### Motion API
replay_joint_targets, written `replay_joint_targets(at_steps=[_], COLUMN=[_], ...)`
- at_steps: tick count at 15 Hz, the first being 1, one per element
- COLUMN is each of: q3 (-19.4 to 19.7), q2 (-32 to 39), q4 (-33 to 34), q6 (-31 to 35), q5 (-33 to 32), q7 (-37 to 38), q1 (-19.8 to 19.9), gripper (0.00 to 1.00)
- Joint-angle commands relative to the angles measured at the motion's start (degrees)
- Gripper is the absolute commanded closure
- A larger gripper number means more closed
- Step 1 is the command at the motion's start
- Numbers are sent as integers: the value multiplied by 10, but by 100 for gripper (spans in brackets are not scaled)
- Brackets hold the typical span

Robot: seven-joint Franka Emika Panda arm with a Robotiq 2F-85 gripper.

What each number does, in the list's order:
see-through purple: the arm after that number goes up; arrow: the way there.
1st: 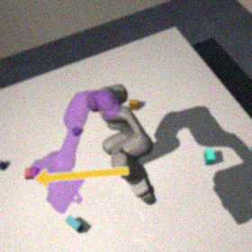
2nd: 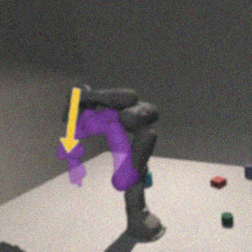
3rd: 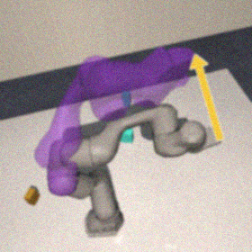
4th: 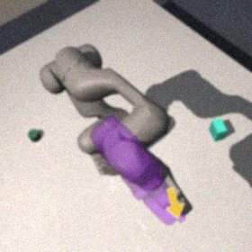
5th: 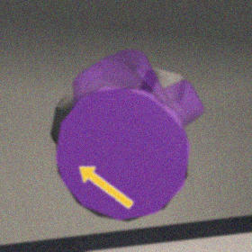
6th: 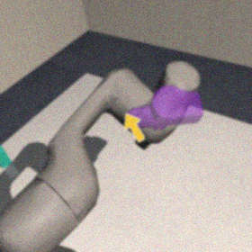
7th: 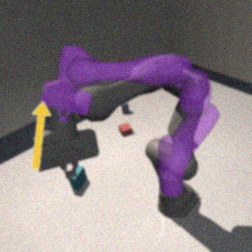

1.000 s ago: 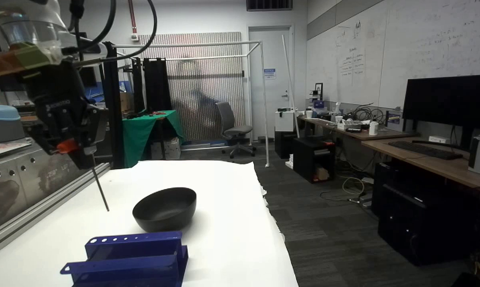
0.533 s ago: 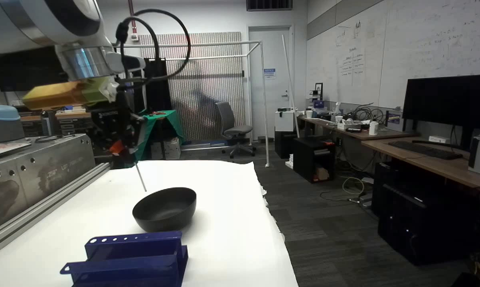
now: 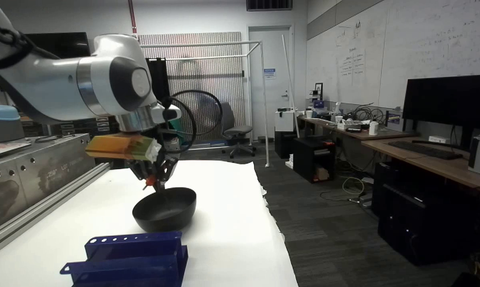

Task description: Pick up the orange object and put it in the bowl

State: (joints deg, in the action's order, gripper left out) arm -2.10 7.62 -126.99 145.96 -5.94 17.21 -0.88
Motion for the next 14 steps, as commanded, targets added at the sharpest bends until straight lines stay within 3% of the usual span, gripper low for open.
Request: replay_joint_targets(at_steps=[1, 4, 5, 6, 14], q3=[7, 6, 5, 5, 16], q2=[54, 73, 77, 81, 73], q4=[35, 50, 57, 66, 84], q6=[33, 40, 37, 27, -34], q5=[38, 62, 70, 78, 93], q7=[-17, -29, -33, -39, -62], q1=[-3, -2, 0, 1, 11], gripper=[92, 91, 66, 66, 5])
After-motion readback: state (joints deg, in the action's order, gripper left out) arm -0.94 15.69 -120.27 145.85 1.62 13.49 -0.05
